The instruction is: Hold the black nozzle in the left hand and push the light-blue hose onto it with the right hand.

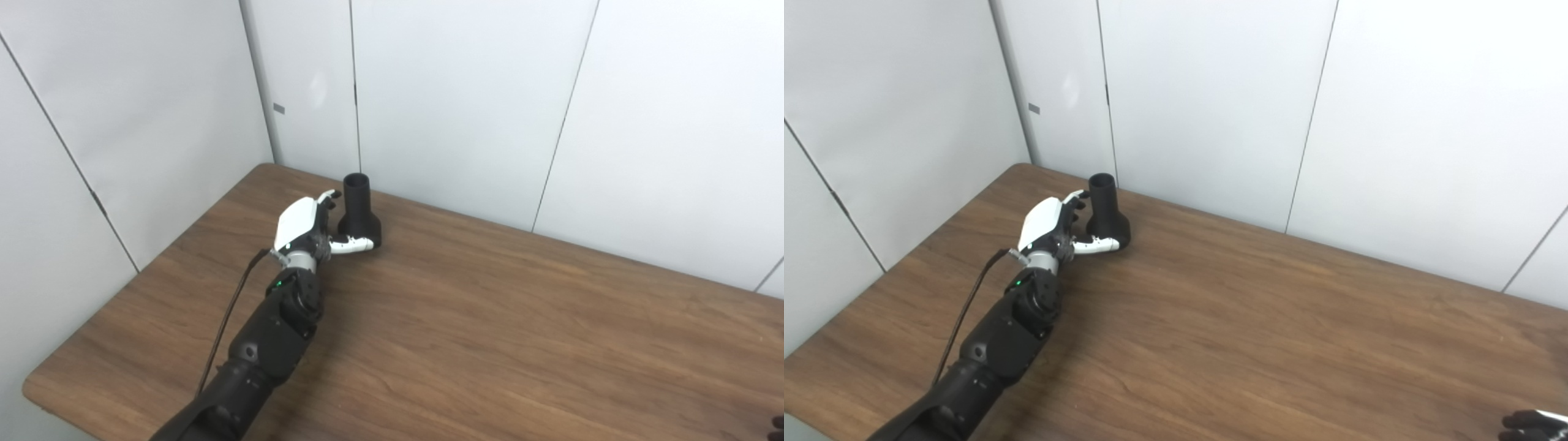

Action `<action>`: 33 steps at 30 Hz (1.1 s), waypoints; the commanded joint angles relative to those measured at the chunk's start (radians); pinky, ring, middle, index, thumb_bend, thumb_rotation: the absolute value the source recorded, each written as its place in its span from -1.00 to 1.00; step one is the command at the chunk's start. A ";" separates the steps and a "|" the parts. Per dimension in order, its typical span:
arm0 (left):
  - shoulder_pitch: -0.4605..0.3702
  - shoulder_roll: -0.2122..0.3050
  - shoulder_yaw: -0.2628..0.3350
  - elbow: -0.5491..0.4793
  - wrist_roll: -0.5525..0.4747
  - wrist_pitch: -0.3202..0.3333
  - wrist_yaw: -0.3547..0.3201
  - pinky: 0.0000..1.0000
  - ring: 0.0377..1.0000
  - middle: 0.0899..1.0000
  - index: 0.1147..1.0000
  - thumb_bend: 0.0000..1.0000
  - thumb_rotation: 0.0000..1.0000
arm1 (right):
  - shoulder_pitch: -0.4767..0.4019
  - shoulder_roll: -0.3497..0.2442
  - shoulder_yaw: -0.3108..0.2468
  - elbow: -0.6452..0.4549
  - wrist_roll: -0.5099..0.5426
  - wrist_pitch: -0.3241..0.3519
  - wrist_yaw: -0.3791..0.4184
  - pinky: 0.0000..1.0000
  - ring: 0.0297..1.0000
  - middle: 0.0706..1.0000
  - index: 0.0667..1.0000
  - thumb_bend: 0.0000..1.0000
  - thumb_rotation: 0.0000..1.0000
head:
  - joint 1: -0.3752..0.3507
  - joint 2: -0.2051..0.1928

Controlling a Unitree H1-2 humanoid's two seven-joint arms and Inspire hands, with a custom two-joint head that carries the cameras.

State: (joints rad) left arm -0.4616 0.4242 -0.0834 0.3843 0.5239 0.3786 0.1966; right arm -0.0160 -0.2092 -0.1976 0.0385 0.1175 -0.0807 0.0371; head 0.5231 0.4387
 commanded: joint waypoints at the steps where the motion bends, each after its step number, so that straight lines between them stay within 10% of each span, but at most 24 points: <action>1: -0.005 0.006 -0.028 0.023 0.004 0.020 -0.056 0.29 0.55 0.73 0.71 1.00 -0.33 | 0.002 -0.004 -0.003 -0.014 0.005 -0.009 0.001 -0.30 -0.08 -0.03 -0.11 1.00 0.27 | 0.001 0.001; 28: -0.042 0.073 -0.215 0.083 0.157 0.070 -0.177 0.15 0.40 0.59 0.64 1.00 -0.64 | 0.007 -0.003 -0.002 -0.029 0.007 0.001 0.003 -0.32 -0.10 -0.05 -0.12 1.00 0.29 | -0.008 0.000; 33: -0.034 0.073 -0.225 0.087 0.190 0.052 -0.134 -0.08 0.07 0.20 0.32 0.84 -0.64 | 0.007 -0.002 -0.004 -0.028 0.008 -0.005 0.002 -0.32 -0.11 -0.06 -0.13 1.00 0.29 | -0.009 0.003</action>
State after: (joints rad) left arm -0.5253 0.5094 -0.2840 0.4407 0.7154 0.4254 0.1025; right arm -0.0098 -0.2058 -0.1977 0.0272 0.1197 -0.0701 0.0365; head 0.5139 0.4403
